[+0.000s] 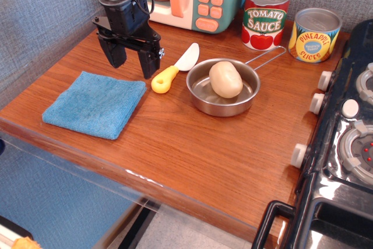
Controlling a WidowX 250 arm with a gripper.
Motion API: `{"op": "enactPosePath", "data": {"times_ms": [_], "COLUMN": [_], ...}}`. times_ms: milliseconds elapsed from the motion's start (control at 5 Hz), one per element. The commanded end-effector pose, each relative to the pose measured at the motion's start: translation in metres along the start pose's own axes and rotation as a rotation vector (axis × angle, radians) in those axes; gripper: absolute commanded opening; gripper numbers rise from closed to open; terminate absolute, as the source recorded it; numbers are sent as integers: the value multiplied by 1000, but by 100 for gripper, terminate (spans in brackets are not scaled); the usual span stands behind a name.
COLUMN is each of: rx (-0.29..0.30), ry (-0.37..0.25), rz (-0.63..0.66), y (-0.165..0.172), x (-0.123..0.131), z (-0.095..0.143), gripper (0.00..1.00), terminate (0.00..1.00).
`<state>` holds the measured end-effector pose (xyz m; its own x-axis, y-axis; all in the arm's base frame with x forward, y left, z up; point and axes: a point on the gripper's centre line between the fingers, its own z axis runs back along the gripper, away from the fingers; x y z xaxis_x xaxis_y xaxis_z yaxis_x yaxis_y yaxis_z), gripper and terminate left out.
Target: Move the knife onto the towel.
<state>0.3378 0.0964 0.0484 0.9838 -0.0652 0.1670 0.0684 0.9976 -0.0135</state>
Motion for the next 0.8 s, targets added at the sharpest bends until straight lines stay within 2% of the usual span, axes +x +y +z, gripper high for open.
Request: {"op": "enactPosePath", "data": {"times_ms": [0,200,400,600], "rx": [17,5,30,46], "ry": [-37,-32,-14,39], "rz": [-17,-15,-30,-23], "y": [-7,-16,-29,-30], "x": [40,49,55,52], "z": [-5,-13,-17,-31], "gripper": [100,100,100,100], "terminate": [0,0,0,0]}}
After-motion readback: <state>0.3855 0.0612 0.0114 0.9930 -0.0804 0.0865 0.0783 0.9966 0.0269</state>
